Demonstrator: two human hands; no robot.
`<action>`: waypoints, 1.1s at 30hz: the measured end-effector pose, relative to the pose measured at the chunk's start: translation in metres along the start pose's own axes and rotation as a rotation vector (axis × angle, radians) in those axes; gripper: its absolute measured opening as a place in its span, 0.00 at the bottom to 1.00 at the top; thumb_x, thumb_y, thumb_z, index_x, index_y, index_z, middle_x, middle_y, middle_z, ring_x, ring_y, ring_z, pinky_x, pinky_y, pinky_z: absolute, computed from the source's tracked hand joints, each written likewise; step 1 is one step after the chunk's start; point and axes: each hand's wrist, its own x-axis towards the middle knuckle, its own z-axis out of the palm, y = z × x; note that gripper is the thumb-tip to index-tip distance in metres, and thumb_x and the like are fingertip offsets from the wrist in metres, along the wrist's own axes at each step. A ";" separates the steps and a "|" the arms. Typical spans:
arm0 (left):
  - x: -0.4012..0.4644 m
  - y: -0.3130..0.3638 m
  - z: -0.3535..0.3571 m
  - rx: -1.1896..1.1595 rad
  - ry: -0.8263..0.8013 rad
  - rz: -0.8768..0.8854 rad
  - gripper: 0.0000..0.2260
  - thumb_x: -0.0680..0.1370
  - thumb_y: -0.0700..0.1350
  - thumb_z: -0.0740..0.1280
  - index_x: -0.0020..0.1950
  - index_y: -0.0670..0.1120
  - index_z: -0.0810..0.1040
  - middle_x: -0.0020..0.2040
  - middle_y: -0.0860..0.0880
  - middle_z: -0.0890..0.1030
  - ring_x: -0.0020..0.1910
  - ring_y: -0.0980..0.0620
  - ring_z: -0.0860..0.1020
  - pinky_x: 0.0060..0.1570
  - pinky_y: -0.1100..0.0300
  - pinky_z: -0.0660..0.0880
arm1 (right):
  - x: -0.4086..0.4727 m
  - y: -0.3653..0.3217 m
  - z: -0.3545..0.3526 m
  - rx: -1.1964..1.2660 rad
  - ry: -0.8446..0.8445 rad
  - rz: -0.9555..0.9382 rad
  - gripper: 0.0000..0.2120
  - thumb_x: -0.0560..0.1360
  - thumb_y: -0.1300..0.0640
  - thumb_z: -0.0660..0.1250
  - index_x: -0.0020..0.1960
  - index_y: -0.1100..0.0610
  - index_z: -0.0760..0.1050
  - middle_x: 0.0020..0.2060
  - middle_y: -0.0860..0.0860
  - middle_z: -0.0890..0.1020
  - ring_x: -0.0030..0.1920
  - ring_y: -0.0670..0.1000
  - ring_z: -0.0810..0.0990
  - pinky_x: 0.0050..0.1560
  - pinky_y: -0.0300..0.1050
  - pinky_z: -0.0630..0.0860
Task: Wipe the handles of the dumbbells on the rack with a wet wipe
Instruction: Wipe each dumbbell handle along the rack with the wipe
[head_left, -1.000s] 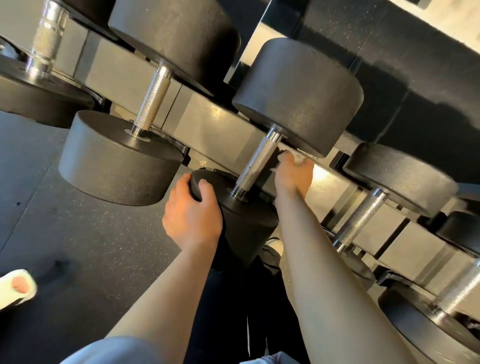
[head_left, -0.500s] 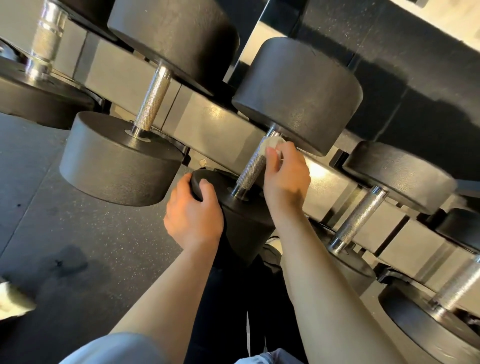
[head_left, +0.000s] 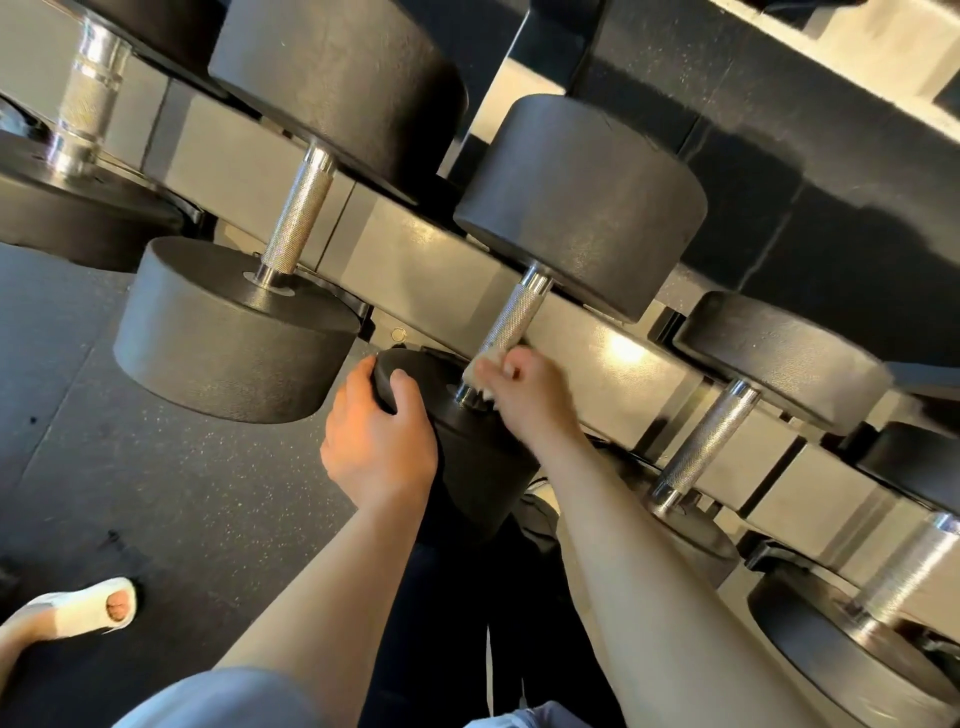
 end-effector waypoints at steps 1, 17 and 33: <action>0.000 0.000 0.000 0.000 0.000 0.005 0.21 0.79 0.57 0.54 0.71 0.54 0.68 0.69 0.52 0.74 0.67 0.47 0.71 0.68 0.48 0.66 | -0.005 0.004 0.004 -0.063 -0.038 -0.018 0.15 0.76 0.48 0.65 0.35 0.54 0.70 0.34 0.49 0.77 0.39 0.52 0.77 0.46 0.53 0.77; 0.000 -0.001 0.002 -0.009 0.016 -0.008 0.20 0.81 0.56 0.55 0.71 0.54 0.68 0.69 0.53 0.73 0.67 0.49 0.71 0.69 0.47 0.65 | 0.035 -0.005 -0.006 0.463 0.460 0.083 0.07 0.80 0.56 0.60 0.50 0.55 0.77 0.53 0.51 0.77 0.51 0.47 0.77 0.45 0.36 0.76; 0.000 0.002 0.000 -0.013 0.009 -0.001 0.20 0.79 0.56 0.55 0.70 0.54 0.70 0.67 0.52 0.75 0.65 0.48 0.73 0.66 0.48 0.67 | -0.004 0.012 0.001 -0.146 0.040 -0.133 0.10 0.80 0.50 0.59 0.46 0.54 0.73 0.43 0.48 0.78 0.44 0.45 0.75 0.44 0.39 0.69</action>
